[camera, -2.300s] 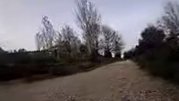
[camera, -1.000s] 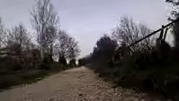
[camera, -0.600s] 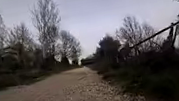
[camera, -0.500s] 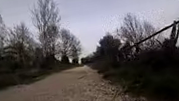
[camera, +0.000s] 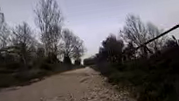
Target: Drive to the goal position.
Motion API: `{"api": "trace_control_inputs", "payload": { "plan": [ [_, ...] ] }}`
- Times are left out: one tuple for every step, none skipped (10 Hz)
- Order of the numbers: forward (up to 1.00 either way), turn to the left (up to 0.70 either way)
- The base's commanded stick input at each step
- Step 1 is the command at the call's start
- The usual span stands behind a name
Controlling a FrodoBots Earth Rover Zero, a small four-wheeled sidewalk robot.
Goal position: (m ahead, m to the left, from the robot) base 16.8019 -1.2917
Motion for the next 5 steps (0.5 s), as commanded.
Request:
{"api": "trace_control_inputs", "payload": {
  "plan": [
    [0.69, 0.00],
    [0.69, 0.00],
    [0.69, 0.00],
    [0.69, 0.00],
    [0.69, 0.00]
  ]
}}
